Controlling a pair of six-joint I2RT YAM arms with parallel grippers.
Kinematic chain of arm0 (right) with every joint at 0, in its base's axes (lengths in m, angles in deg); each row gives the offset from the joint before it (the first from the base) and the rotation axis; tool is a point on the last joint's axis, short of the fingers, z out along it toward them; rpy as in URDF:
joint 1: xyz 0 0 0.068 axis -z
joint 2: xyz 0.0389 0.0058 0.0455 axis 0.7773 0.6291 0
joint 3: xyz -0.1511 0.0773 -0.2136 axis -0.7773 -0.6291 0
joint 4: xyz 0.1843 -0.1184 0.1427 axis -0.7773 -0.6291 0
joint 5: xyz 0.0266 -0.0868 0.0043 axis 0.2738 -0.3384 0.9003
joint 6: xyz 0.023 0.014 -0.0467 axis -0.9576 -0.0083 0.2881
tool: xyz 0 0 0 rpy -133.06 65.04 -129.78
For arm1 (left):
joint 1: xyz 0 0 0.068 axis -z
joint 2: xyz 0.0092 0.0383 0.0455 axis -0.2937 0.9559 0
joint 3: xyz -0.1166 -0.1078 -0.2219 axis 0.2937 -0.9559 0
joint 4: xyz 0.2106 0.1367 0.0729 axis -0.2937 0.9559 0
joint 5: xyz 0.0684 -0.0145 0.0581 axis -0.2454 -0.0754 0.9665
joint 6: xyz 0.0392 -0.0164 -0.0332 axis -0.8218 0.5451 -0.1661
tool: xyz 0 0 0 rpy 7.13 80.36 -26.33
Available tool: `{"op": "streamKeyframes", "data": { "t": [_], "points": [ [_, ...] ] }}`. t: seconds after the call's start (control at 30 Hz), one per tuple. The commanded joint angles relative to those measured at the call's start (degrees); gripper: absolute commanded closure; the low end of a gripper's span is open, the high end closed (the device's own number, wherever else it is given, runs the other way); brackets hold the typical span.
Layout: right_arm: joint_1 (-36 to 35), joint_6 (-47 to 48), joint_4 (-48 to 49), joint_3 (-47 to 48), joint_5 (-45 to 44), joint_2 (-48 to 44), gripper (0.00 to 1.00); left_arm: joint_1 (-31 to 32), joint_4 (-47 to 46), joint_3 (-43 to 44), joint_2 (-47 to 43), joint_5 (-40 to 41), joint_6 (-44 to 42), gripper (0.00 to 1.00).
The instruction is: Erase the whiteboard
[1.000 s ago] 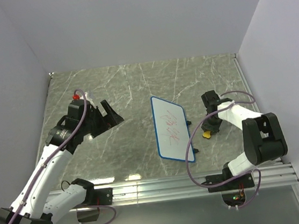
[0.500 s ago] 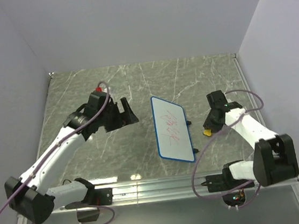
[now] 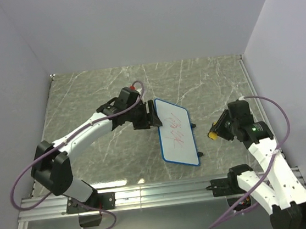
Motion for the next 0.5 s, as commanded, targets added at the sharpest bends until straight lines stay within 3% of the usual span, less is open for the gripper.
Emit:
{"op": "streamKeyframes", "data": {
  "t": [0.0, 0.27, 0.43, 0.47],
  "points": [
    [0.4, 0.1, -4.2, 1.1, 2.1, -2.3, 1.0, 1.5, -4.8, 2.9, 2.3, -2.9, -0.8, 0.31],
    [0.3, 1.4, -5.4, 2.5, 3.6, -4.6, 1.0, 2.7, -4.7, 4.5, 5.9, -1.5, -1.3, 0.72],
    [0.3, -1.6, 8.4, 0.5, 22.8, -3.7, 1.0, 4.0, -3.5, 4.2, 6.9, 0.2, -2.2, 0.91],
    [0.4, -3.0, 14.7, 0.1, 25.1, -3.3, 1.0, 4.0, -3.0, 4.1, 7.2, 0.5, -2.4, 0.93]
  ]
}}
